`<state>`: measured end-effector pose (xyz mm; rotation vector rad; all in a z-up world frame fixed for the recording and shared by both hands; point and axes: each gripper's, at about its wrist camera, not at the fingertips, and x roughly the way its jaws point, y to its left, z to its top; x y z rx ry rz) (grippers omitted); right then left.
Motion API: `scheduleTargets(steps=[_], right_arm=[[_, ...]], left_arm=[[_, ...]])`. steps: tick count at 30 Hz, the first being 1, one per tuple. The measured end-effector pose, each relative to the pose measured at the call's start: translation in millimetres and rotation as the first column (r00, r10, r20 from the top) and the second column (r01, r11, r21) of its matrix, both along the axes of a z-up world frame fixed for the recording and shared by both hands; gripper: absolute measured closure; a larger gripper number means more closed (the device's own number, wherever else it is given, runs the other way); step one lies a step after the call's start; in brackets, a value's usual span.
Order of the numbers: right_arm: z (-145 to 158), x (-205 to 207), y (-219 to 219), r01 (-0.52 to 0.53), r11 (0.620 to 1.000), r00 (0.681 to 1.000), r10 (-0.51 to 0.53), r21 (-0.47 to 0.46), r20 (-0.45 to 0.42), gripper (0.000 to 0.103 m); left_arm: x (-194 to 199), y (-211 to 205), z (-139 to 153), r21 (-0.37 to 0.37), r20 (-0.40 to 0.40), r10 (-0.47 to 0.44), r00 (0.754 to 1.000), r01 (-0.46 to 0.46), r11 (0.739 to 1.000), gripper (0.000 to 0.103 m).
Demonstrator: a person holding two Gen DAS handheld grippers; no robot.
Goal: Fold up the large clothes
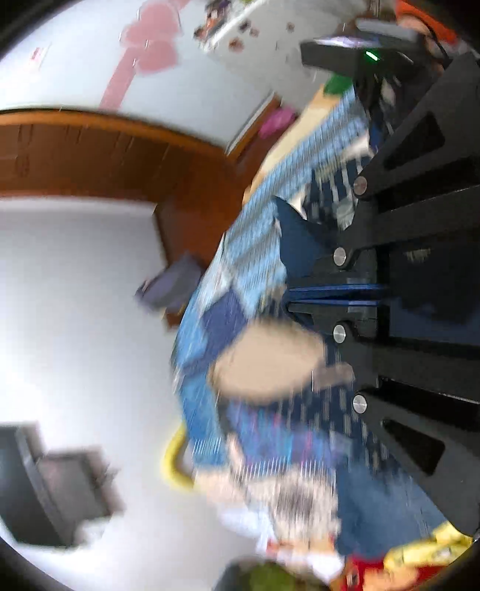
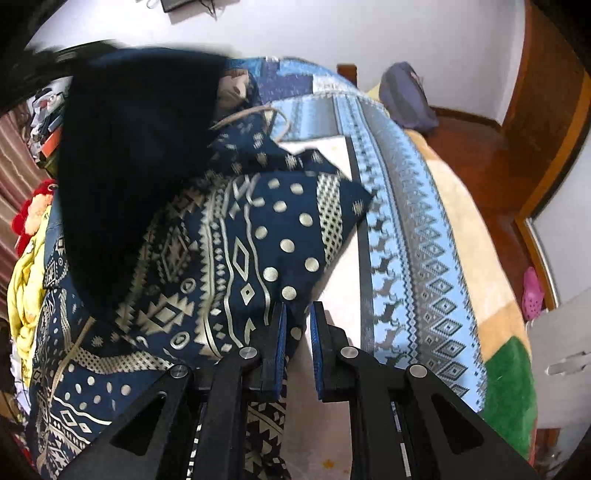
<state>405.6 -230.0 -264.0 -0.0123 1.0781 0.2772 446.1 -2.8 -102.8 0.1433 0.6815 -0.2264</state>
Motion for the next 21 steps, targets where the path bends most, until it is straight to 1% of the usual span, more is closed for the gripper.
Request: scheduleTargets(steps=[2,4,6,7,9,10,13,14,16,19,21], right_arm=[[-4,-1,-4,0.002,1.000,1.000,-0.001,0.014,-0.024,0.094],[-5,-3,-6,-0.003,1.000,1.000,0.003,0.020,-0.026,0.094],[-6,-5,-4,-0.013,1.000,1.000,0.013,0.000,-0.022,0.094],[-6,-9,-2,-0.020,1.000,1.000,0.019,-0.018,-0.018,0.094],[-8,-11,4,-0.037,0.997,0.999,0.037,-0.065,-0.006,0.094],[-9,-13,7,-0.046,0.995,0.999,0.046,-0.090,0.000,0.094],[-12,-14,15,-0.069,0.984,0.997,0.073,-0.162,0.018,0.094],[-13,-15,18,-0.074,0.980,0.996,0.080,-0.186,0.025,0.094],[-13,-14,18,-0.077,0.975,0.996,0.084,-0.208,0.028,0.094],[-13,-14,20,-0.072,0.971,0.996,0.080,-0.228,0.027,0.094],[-12,-13,24,-0.067,0.969,0.997,0.075,-0.239,0.026,0.094]], left_arm=[[-17,31,3,0.029,0.037,0.078,0.996,-0.079,0.996,0.101],[-28,55,0,0.034,0.040,0.134,0.990,-0.135,0.990,0.101],[-41,81,-10,0.025,0.017,0.195,0.981,-0.195,0.980,0.101],[-48,98,-20,0.016,-0.007,0.229,0.973,-0.229,0.973,0.101],[-57,116,-38,0.007,-0.052,0.261,0.964,-0.261,0.965,0.100],[-65,127,-54,-0.003,-0.092,0.272,0.958,-0.274,0.962,0.100],[-79,146,-91,-0.037,-0.199,0.278,0.940,-0.291,0.956,0.100],[-81,150,-97,-0.048,-0.226,0.275,0.935,-0.292,0.955,0.100],[-86,158,-123,-0.079,-0.306,0.256,0.917,-0.293,0.953,0.100],[-90,158,-146,-0.079,-0.373,0.220,0.901,-0.267,0.960,0.100],[-95,158,-152,-0.075,-0.391,0.200,0.899,-0.247,0.966,0.099]])
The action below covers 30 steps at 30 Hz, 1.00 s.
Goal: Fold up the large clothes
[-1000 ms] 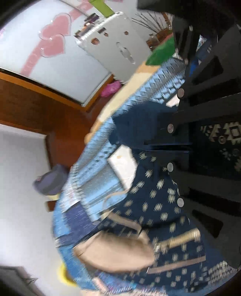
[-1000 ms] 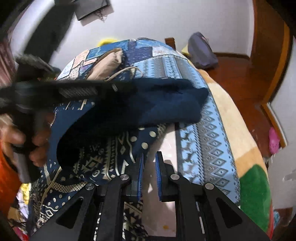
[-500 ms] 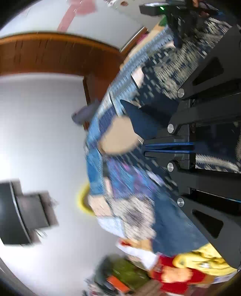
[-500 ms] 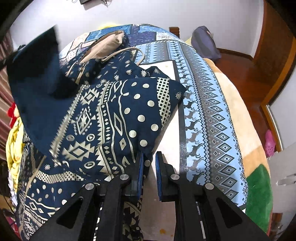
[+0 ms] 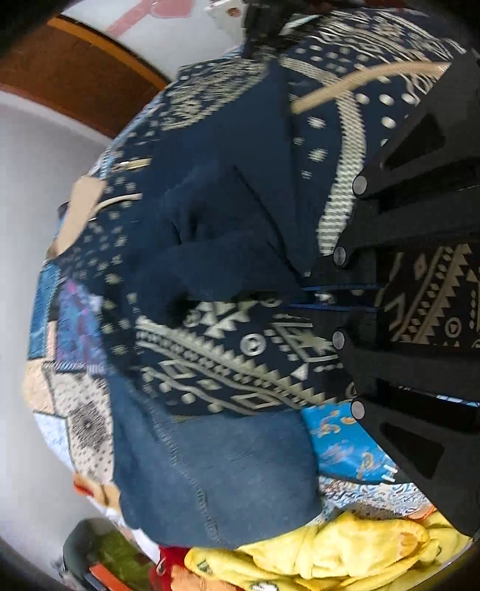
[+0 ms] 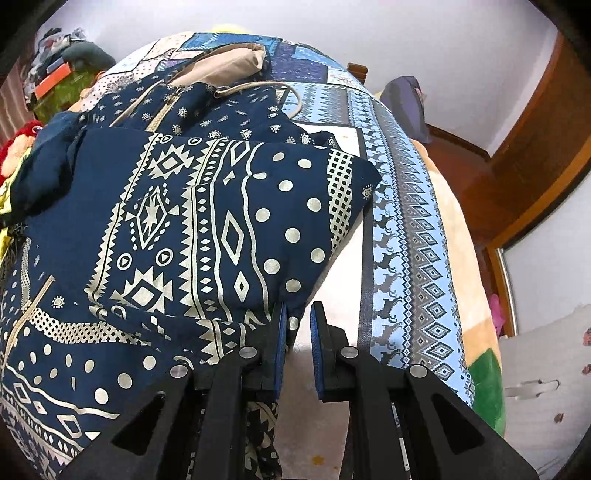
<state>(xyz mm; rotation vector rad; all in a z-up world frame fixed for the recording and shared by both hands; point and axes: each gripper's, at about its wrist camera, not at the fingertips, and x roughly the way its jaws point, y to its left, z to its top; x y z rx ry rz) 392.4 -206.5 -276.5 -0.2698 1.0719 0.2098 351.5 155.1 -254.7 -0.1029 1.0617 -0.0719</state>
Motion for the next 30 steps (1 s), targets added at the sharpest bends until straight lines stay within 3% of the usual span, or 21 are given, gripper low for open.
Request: scheduleTargets(steps=[3,5,8,13,17,19,21,22,25,30], right_arm=[[-1,1,1,0.006,1.000,1.000,-0.006,-0.013,0.008,0.094],[-1,0,2,0.010,1.000,1.000,-0.010,-0.019,0.014,0.094],[0,-3,3,0.019,0.999,1.000,-0.018,-0.026,0.017,0.094],[0,-3,6,0.027,0.998,0.999,-0.026,-0.049,0.020,0.094],[0,-5,11,0.020,0.997,0.999,-0.018,-0.079,0.034,0.094],[1,-7,14,0.020,0.996,0.999,-0.018,-0.082,0.035,0.094],[2,-7,15,0.021,0.997,0.999,-0.019,-0.076,0.026,0.094],[4,-6,14,0.022,0.997,1.000,-0.021,-0.074,0.018,0.094],[17,-3,8,0.031,0.999,0.999,-0.031,-0.033,-0.012,0.094],[50,-1,8,0.028,0.997,0.999,-0.031,0.078,0.042,0.094]], left_arm=[[-5,4,4,-0.029,0.014,-0.020,1.000,0.020,0.999,0.084],[-8,10,16,-0.042,0.050,-0.014,0.999,0.016,0.999,0.056],[-6,17,34,-0.052,0.110,-0.001,0.994,0.007,0.999,0.045],[31,26,43,-0.085,0.101,0.016,0.995,-0.008,0.996,0.045],[65,23,24,-0.222,0.025,-0.003,1.000,0.008,0.975,0.045],[79,21,10,-0.261,-0.014,0.024,1.000,-0.027,0.965,0.046],[82,18,11,-0.263,0.010,0.038,0.999,-0.034,0.964,0.069],[84,16,13,-0.270,0.015,0.025,1.000,-0.020,0.963,0.089],[79,14,29,-0.228,0.077,0.049,0.996,-0.030,0.973,0.089],[56,26,69,-0.117,0.220,0.105,0.970,-0.081,0.990,0.089]])
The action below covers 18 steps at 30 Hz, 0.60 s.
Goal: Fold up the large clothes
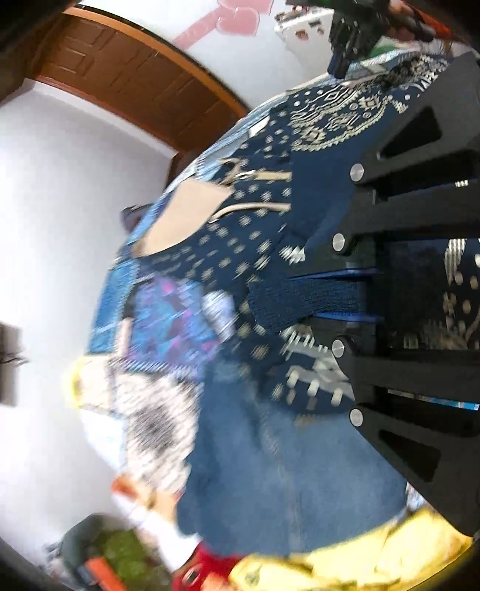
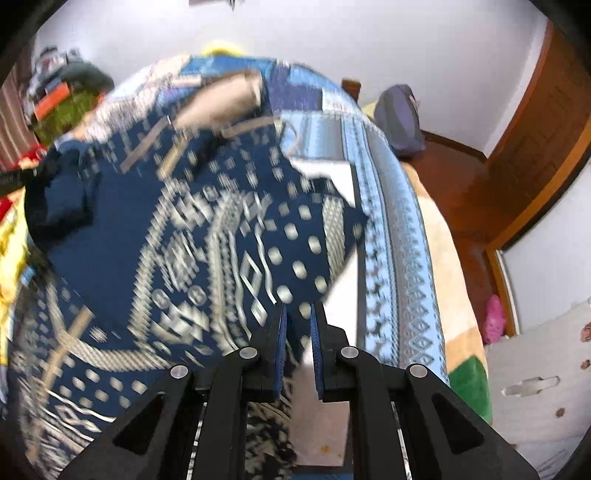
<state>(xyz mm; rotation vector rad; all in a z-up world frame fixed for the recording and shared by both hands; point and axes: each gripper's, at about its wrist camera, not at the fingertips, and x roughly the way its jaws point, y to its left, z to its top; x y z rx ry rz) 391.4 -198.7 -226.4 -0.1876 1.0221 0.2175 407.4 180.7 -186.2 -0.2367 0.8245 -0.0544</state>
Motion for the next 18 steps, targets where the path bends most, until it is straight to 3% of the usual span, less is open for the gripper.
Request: scheduleTargets(steps=[4,7,13,16,18], right_arm=[[6,10,12,-0.021,0.998,1.000,0.020,0.061,0.010,0.094],[-8,22,25,-0.030,0.999,1.000,0.030,-0.015,0.006,0.094],[-32,31,28,-0.037,0.990,0.999,0.039,-0.135,0.007,0.094],[-34,25,23,-0.008,0.974,0.999,0.020,-0.226,0.048,0.094],[-36,23,15,-0.006,0.975,0.999,0.017,-0.220,0.049,0.092]], left_arm=[[-29,17,26,0.125,0.106,0.077,0.991,-0.090,0.988,0.089],[-41,27,23,0.192,0.115,0.089,0.989,-0.110,0.975,0.089],[-43,34,-24,0.274,-0.006,0.115,0.993,-0.109,0.956,0.089],[-44,40,-54,0.268,-0.079,0.139,0.987,-0.114,0.957,0.088],[-46,42,-67,0.252,-0.106,0.145,0.984,-0.115,0.961,0.087]])
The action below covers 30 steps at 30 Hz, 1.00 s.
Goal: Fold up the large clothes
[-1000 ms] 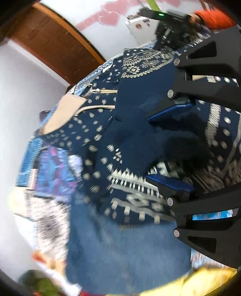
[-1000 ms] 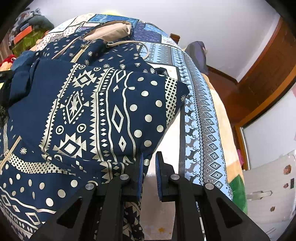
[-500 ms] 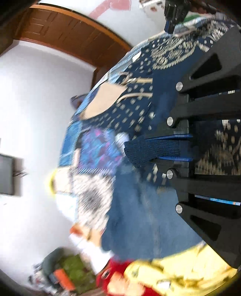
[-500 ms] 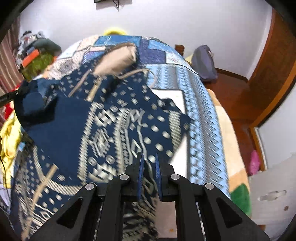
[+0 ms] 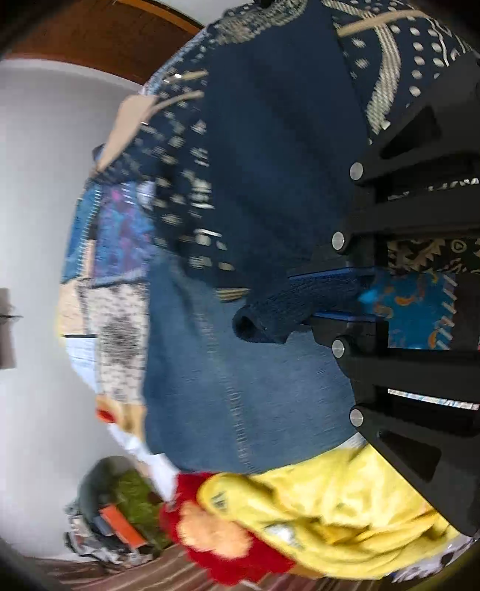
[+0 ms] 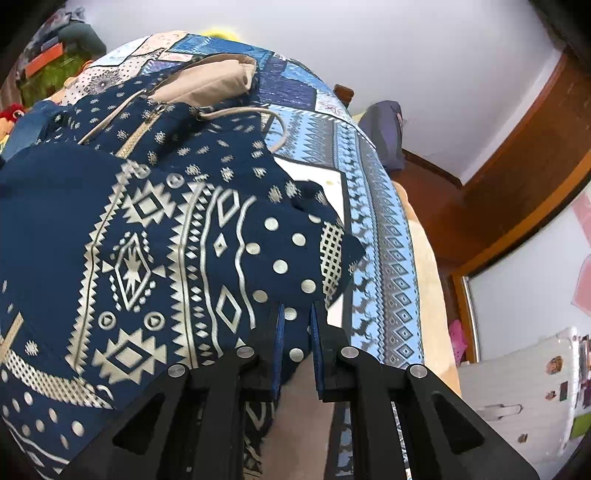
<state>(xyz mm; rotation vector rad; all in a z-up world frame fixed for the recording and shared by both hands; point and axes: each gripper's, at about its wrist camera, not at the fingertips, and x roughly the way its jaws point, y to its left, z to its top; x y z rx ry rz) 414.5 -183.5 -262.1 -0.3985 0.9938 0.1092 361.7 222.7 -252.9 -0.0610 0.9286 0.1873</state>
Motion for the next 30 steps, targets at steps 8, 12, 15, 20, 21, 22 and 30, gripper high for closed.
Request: scheduleTargets(steps=[8,12,15,20,21,22,30], right_arm=[[1,3,-38,0.131,0.991,0.990,-0.130,-0.020,0.061,0.004],[12,1,-55,0.146,0.986,0.989,-0.147,0.086,0.008,0.004],[27,0,-52,0.119,0.981,0.993,-0.119,0.156,-0.009,0.004],[70,8,-35,0.049,0.966,0.997,-0.064,0.255,0.051,0.004],[79,10,-28,0.029,0.962,0.996,-0.050,0.270,0.071,0.004],[88,11,-23,0.011,0.959,0.995,-0.037,0.283,0.088,0.004],[130,59,32,-0.118,0.923,0.986,0.065,0.367,0.153,0.004]], left_arm=[[-18,5,-15,0.081,-0.058,0.025,0.998,-0.020,0.997,0.043],[-27,17,1,0.065,-0.064,0.030,0.998,-0.026,0.998,0.042],[-26,16,19,0.071,-0.047,0.016,0.999,-0.013,0.997,0.038],[-13,-2,70,0.078,0.047,-0.042,0.998,0.038,0.996,0.021],[-9,-5,77,0.073,0.061,-0.049,0.997,0.045,0.996,0.018],[-2,-10,89,0.065,0.089,-0.063,0.994,0.058,0.996,0.017],[74,-53,136,0.042,0.156,-0.165,0.974,0.160,0.986,0.010]])
